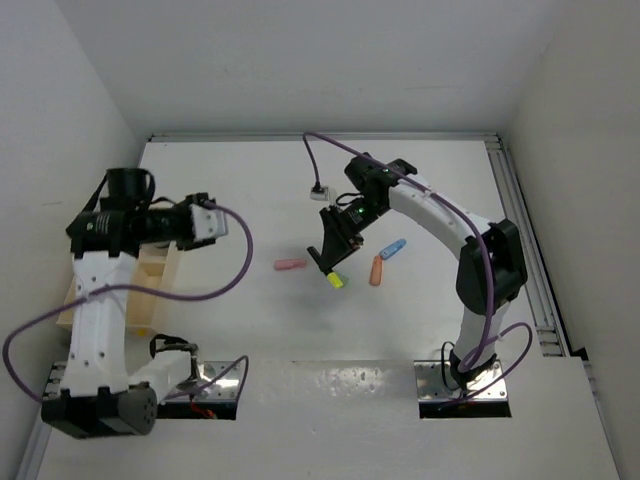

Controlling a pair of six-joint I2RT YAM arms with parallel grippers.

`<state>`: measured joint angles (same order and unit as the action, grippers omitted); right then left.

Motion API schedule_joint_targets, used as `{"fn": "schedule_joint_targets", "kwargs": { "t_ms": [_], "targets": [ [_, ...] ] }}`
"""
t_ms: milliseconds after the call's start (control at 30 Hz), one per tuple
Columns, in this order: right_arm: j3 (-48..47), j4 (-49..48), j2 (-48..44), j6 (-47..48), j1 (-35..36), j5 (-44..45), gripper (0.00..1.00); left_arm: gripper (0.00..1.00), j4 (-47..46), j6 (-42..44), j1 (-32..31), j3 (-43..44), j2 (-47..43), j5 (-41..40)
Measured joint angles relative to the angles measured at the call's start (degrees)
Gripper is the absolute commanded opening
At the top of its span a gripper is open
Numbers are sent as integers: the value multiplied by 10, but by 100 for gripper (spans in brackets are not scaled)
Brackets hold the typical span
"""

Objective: Sort the stationery into containers
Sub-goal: Pick up the pen from the center of the board.

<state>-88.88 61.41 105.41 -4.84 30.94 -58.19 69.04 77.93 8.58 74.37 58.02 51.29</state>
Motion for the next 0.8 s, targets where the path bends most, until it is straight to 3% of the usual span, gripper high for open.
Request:
{"fn": "schedule_joint_targets", "kwargs": {
  "t_ms": [133, 233, 433, 567, 800],
  "targets": [
    [0, -5, 12, -11, 20, -12, 0, 47, -61, -95, -116, 85, 94, -41],
    [0, -6, 12, -12, 22, -19, 0, 47, -114, -139, -193, 76, 115, -82],
    [24, -1, 5, -2, 10, -26, 0, 46, -144, -150, -363, 47, 105, -147],
    [60, 9, -10, 3, 8, -32, 0, 50, -148, -149, -431, 23, 101, -181],
    [65, 12, -24, 3, 7, -55, 0, 53, -153, -138, -493, 23, 110, -216]
  ]
}}
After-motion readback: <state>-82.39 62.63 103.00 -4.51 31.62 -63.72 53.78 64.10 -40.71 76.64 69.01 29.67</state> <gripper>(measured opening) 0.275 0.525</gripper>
